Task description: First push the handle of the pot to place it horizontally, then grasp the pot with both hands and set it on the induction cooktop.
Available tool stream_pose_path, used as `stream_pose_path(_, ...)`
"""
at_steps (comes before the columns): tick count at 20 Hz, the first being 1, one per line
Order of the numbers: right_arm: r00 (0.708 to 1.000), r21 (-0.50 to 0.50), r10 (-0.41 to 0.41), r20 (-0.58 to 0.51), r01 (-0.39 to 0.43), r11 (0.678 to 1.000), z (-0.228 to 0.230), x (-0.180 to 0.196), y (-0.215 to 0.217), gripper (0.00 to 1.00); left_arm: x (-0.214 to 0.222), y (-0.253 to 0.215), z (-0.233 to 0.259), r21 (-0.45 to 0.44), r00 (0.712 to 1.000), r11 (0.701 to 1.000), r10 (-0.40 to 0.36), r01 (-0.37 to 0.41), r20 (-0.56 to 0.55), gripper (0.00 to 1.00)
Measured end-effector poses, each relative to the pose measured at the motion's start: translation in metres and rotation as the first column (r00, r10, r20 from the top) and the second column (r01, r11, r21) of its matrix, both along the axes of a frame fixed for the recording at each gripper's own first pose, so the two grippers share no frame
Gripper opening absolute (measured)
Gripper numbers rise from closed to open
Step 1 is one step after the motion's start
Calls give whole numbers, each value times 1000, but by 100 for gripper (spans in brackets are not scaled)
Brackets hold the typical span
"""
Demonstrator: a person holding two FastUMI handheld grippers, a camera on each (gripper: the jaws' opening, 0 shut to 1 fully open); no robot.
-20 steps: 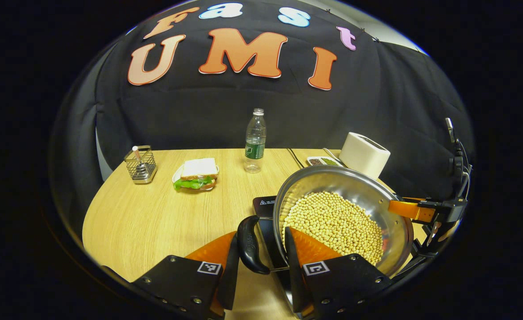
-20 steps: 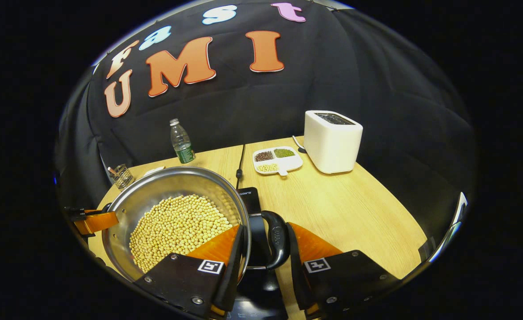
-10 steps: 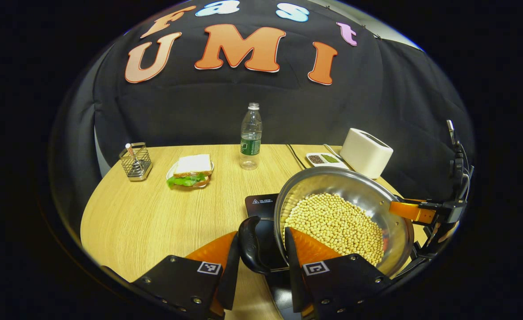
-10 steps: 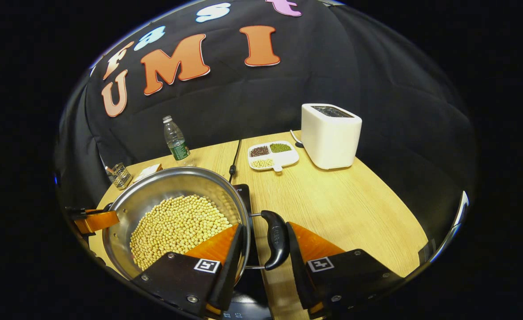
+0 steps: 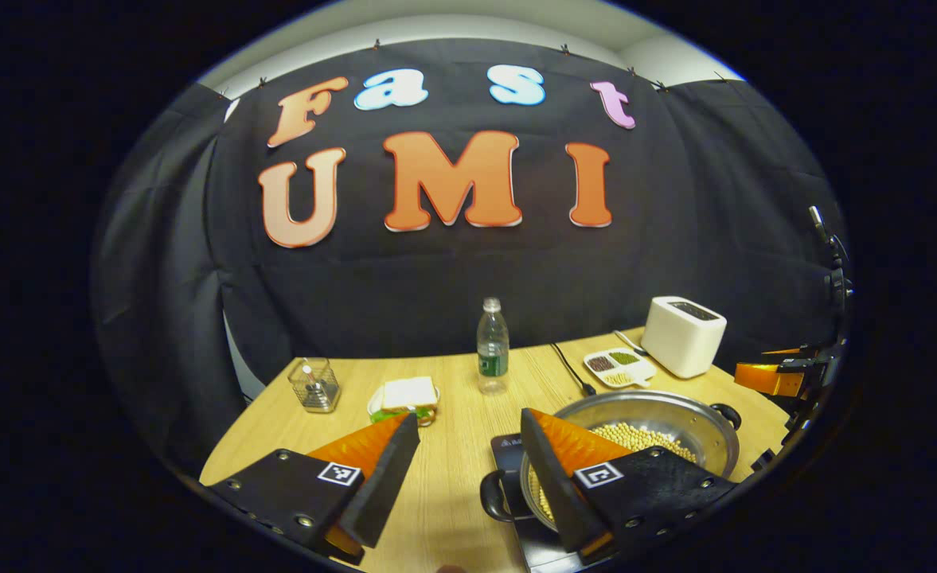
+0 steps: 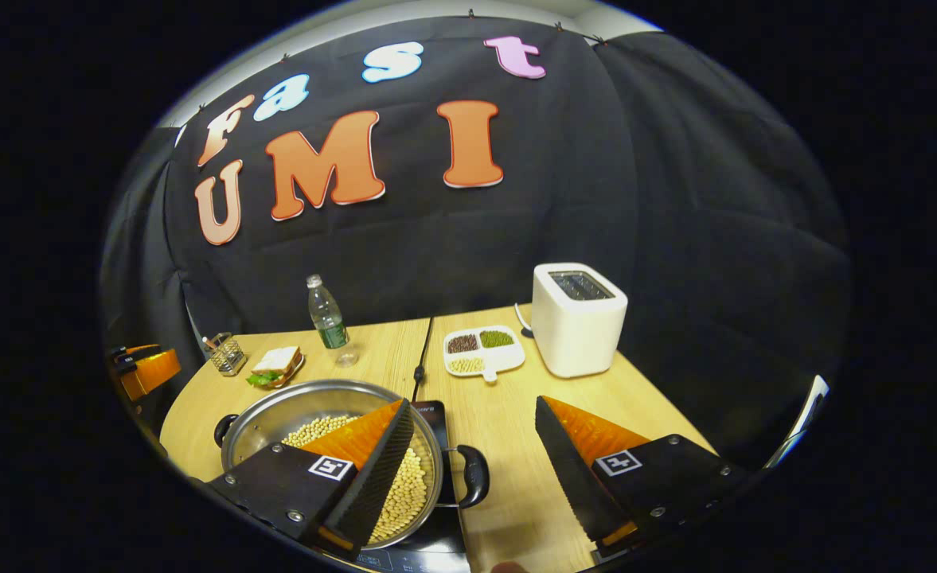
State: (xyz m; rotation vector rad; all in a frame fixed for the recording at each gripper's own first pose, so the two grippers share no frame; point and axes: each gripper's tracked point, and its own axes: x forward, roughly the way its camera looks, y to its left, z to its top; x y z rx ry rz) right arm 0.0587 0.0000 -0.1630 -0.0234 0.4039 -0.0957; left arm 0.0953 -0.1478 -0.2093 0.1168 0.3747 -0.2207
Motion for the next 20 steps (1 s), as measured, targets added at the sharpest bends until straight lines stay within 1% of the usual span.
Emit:
stream_pose_path(1,1000,-5,9,25,-9,1000,12,-2,1,95,1,6,15,18,999,1000,14,-15,34,88)
stream_pose_path(2,998,-4,24,52,-24,1000,28,-4,5,95,2,12,28,37,997,999,36,-38,66,88)
stream_pose_path(3,996,-1,36,76,-36,999,42,-6,7,100,3,18,39,51,994,997,53,-58,90,88)
stream_pose_path(4,994,-2,45,96,-45,999,56,-8,8,95,0,22,52,46,991,996,69,-75,116,88)
stream_pose_path(5,992,-4,53,118,-53,999,70,-11,8,95,-3,24,64,30,988,996,80,-84,134,88)
stream_pose_path(6,988,-6,59,143,-58,998,84,-15,7,95,-7,27,75,15,984,995,92,-95,151,90)
stream_pose_path(7,983,-17,59,175,-57,998,102,-19,4,95,-8,32,87,10,980,994,103,-106,173,88)
stream_pose_path(10,962,-45,69,264,-60,997,147,-30,-3,95,-9,49,125,10,956,988,148,-155,252,87)
stream_pose_path(11,957,-36,75,280,-68,997,157,-35,-3,94,-10,53,135,12,950,987,152,-161,272,89)
stream_pose_path(13,948,-17,85,308,-83,996,174,-41,-6,94,-16,63,151,36,936,983,162,-182,313,87)
stream_pose_path(14,942,-20,84,326,-82,996,182,-43,-9,94,-20,66,157,38,928,981,168,-191,332,89)
stream_pose_path(18,915,-34,85,395,-78,996,206,-53,-19,94,-37,57,167,13,925,986,152,-167,348,89)
stream_pose_path(19,909,-36,90,407,-82,996,210,-55,-20,94,-38,56,171,12,921,986,151,-167,358,87)
stream_pose_path(20,905,-42,91,416,-81,996,211,-57,-22,94,-39,54,174,13,918,986,149,-165,368,87)
